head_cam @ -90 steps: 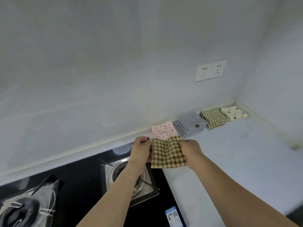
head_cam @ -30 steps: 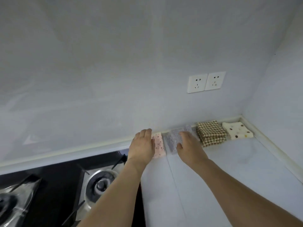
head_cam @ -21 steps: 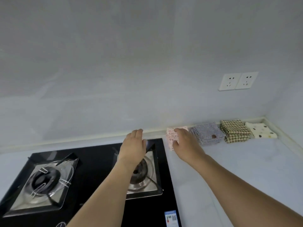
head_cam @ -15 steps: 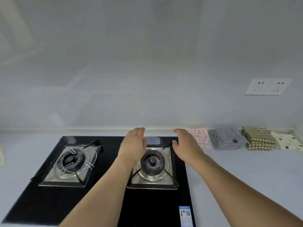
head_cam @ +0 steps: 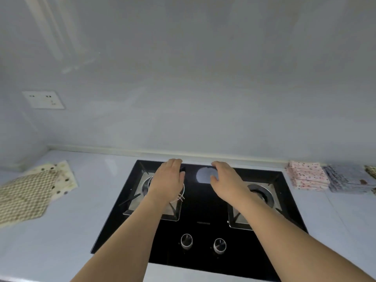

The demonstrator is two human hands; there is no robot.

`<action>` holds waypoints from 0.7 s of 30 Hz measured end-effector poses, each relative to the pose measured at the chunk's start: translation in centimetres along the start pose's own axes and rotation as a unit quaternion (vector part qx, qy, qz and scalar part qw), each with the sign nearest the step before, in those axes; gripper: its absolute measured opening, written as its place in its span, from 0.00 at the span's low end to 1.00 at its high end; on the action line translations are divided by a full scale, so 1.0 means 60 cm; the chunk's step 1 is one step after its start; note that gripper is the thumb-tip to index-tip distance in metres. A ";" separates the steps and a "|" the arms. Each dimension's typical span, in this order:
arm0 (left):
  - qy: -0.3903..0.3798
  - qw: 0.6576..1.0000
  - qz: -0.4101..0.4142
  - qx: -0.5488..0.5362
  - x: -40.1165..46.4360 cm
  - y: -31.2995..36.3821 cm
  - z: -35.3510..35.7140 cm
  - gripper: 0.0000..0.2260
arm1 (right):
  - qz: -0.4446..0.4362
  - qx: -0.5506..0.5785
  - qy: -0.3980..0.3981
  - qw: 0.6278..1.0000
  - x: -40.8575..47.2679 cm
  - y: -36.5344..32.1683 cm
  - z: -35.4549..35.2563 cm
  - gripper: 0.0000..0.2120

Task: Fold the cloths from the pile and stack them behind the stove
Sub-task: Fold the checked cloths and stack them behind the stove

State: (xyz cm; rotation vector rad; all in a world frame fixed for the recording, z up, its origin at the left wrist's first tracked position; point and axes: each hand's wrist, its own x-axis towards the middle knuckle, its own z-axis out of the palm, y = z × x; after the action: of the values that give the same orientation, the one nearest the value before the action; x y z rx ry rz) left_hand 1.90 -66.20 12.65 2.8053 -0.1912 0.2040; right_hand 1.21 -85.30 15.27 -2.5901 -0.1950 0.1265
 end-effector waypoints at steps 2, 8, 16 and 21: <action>-0.004 1.000 -0.015 -0.013 -0.015 -0.056 -0.018 0.19 | -0.013 -0.018 -0.014 1.000 0.008 -0.051 0.028 0.24; 0.002 0.997 -0.073 -0.011 -0.060 -0.195 -0.067 0.19 | -0.057 -0.001 -0.047 0.997 0.031 -0.166 0.090 0.23; 0.003 0.990 -0.143 -0.007 -0.145 -0.383 -0.114 0.19 | -0.103 0.017 -0.094 0.990 0.046 -0.334 0.222 0.23; -0.009 0.989 -0.145 -0.037 -0.185 -0.538 -0.143 0.18 | -0.107 0.009 -0.093 0.990 0.068 -0.458 0.323 0.23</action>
State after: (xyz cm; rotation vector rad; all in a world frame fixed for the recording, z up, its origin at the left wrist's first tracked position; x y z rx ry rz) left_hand -5.01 -31.92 9.03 2.7204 0.2005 0.1004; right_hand -0.40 -51.56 12.81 -2.5187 -0.5346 0.2893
